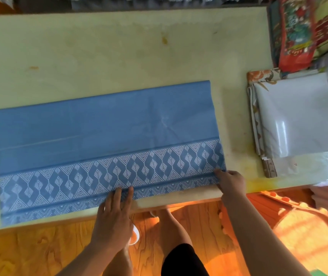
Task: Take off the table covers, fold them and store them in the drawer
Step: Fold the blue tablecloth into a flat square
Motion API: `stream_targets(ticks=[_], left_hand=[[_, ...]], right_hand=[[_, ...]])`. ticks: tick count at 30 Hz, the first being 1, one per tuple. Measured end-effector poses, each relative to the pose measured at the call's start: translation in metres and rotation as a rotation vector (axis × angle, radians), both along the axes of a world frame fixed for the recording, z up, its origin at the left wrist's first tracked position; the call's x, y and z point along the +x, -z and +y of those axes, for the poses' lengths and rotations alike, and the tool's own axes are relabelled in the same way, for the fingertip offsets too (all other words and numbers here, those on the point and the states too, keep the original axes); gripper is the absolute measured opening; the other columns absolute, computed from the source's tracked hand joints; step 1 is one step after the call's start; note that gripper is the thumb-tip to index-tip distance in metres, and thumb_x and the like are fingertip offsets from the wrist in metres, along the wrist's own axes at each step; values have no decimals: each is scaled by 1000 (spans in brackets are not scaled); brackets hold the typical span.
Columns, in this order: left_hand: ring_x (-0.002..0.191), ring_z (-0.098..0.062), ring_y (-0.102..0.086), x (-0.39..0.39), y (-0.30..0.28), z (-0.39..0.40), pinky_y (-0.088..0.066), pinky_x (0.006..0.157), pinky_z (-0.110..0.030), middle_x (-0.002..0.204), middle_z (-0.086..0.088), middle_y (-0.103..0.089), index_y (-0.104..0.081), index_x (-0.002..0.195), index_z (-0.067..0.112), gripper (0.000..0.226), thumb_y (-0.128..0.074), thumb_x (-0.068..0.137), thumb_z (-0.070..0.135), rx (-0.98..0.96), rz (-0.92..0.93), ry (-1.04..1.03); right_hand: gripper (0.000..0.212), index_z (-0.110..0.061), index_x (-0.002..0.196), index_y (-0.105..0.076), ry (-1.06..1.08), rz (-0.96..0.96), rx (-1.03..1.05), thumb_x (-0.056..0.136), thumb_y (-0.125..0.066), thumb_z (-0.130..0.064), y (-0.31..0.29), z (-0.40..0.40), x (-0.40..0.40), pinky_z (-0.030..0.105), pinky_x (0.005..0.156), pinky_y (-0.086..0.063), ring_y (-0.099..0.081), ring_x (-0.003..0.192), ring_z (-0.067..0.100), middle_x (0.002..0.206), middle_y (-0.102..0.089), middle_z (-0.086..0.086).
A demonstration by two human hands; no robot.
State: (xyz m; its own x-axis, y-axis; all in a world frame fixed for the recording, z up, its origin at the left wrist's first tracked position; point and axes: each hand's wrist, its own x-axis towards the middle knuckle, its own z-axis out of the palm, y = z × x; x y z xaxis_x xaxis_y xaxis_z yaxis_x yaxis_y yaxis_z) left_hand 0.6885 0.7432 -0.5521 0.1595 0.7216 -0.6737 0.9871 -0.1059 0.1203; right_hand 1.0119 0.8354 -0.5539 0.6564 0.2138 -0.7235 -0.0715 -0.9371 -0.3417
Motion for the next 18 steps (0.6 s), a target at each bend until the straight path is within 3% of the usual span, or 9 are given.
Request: stream_targets(ticks=[2,5,8,12,18], left_hand=[[125,-42,-53,-3,0,1,-54,91,-54,139,-21,-52,-45,153,14,108,-89,55,32,-12,-13,13],[122,-39,-54,-10,3,5,-57,84,-51,138,-18,-51,-43,153,17,110,-89,55,38,-28,-46,28],[119,-35,-58,-17,4,10,-60,79,-46,137,-13,-50,-43,151,22,108,-90,56,44,-32,-69,36],[139,-22,-28,-26,0,23,-43,108,-38,152,2,-18,-16,160,38,86,-66,90,45,-113,-185,-48],[143,-18,-18,-23,-7,37,-41,109,-31,155,3,-4,-3,161,39,78,-52,100,39,-231,-166,-13]], right_hand=[[34,-1,114,-63,150,70,65,86,-77,-15,-1,1,0,45,79,-61,-64,81,23,93,-66,12],[39,-3,124,-58,333,280,197,89,-74,-9,-1,-3,-1,32,69,-59,-69,94,24,112,-68,16],[22,-7,113,-62,320,364,213,92,-68,-6,-6,-7,-6,31,74,-54,-67,93,22,107,-68,11],[15,-5,109,-63,449,414,227,94,-66,-7,-1,-16,-2,38,82,-57,-68,96,27,109,-68,14],[22,-4,119,-58,313,323,235,97,-62,-8,-11,-12,0,38,78,-56,-66,105,28,115,-65,14]])
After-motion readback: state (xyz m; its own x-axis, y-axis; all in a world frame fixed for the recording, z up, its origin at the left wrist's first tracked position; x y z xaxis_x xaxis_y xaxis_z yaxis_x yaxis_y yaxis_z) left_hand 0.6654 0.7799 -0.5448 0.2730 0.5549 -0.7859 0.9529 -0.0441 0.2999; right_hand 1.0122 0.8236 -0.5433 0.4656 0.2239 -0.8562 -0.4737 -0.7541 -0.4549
